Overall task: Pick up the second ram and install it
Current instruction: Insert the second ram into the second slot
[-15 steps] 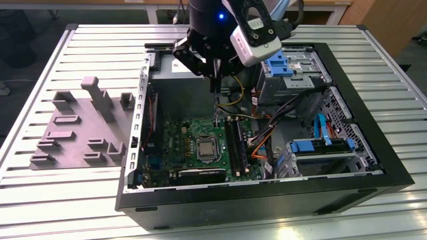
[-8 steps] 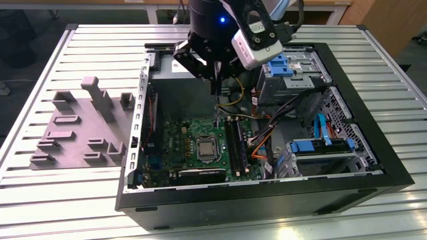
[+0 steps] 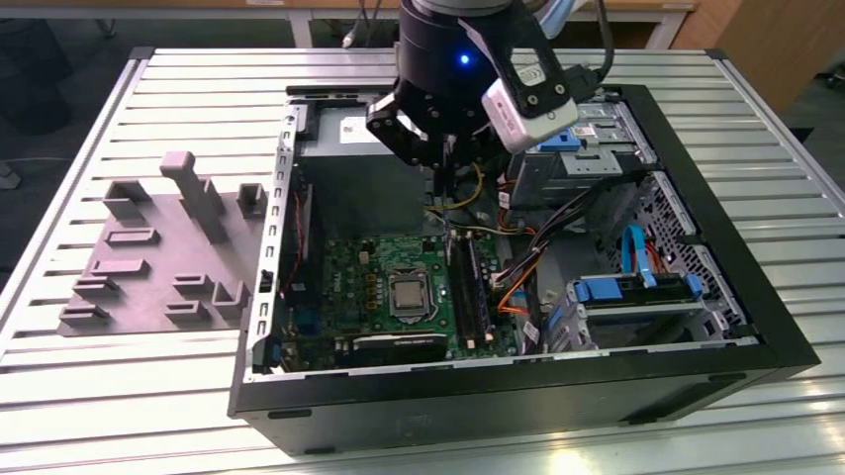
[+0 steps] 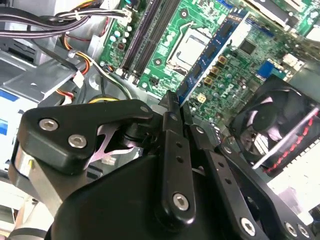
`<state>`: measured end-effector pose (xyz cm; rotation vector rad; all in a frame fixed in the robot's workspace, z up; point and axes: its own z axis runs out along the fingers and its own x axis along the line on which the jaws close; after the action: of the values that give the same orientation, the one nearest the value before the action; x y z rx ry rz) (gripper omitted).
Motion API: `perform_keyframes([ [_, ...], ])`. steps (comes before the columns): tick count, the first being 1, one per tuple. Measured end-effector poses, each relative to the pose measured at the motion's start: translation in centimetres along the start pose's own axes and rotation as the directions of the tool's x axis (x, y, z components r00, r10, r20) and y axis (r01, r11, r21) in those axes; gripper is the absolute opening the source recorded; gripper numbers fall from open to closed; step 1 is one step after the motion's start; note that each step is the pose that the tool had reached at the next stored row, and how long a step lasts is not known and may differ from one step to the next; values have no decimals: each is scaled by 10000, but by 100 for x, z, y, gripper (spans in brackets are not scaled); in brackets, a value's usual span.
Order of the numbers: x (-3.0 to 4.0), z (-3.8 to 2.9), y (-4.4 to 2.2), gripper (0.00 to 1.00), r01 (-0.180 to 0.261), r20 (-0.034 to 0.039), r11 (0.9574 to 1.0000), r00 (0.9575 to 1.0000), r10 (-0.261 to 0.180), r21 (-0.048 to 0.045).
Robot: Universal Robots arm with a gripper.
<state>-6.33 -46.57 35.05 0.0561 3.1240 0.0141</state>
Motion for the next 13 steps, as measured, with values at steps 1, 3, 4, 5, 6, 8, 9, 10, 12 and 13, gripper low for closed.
perform_keyframes([
  [1,-10,18,0,14,6,0,10000,10000,-6,0],
  [3,-19,54,0,14,10,0,10000,10000,-10,-1],
  [4,-19,72,0,14,10,0,10000,10000,-10,0],
  [5,-19,90,0,14,9,-1,10000,10000,-9,0],
  [6,-19,110,0,14,10,0,10000,10000,-10,0],
  [8,-19,145,-1,14,11,-1,10000,10000,-11,0],
  [9,-19,163,-1,14,11,0,10000,10000,-11,0],
  [10,-19,178,-1,14,11,-1,10000,10000,-11,0],
  [12,-19,194,-1,14,11,-1,10000,10000,-11,1],
  [13,-18,194,-1,14,11,-1,10000,10000,-11,2],
])
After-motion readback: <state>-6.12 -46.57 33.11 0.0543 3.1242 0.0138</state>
